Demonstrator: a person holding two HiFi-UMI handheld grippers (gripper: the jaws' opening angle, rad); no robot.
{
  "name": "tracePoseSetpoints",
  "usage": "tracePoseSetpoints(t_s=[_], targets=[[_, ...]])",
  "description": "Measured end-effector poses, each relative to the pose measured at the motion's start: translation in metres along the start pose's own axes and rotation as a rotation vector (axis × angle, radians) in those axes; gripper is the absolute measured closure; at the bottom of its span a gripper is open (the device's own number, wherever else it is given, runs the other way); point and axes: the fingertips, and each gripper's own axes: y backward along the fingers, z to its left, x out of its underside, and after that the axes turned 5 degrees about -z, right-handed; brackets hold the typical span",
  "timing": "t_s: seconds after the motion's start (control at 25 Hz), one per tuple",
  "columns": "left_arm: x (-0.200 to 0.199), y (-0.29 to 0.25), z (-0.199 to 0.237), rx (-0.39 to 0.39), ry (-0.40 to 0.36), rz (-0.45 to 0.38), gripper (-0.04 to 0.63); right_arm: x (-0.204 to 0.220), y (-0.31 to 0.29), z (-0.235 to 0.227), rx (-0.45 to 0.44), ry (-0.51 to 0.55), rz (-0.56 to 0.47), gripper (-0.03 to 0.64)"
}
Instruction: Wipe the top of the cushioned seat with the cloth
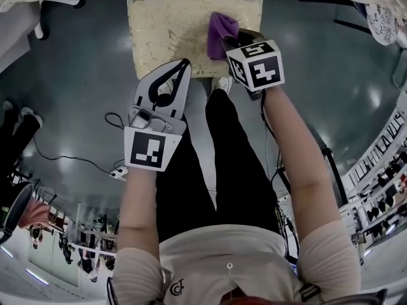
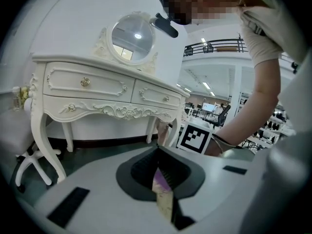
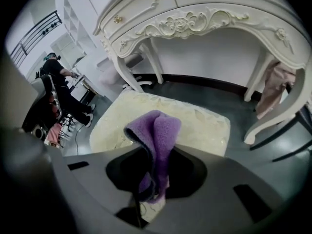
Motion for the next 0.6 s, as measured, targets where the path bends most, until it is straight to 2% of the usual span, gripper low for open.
tracePoseSetpoints(t_s=[0.24, 0.4, 0.6], targets=[[0.000, -0.015, -0.026, 0.028, 0.002, 0.014, 0.581, 0.019, 0.025, -0.041, 0.052, -0.054, 0.006, 0.528], [0.009, -0.022, -0.045, 0.101, -0.128, 0.076, 0.581, 0.028, 0.035, -0.062, 0.077, -0.070, 0.013, 0.529], [0.012, -0.028, -0.059, 0.068, -0.092, 0.062, 0.581, 0.043, 0.045, -0.086, 0.119, -0.014, 0.038, 0.532]])
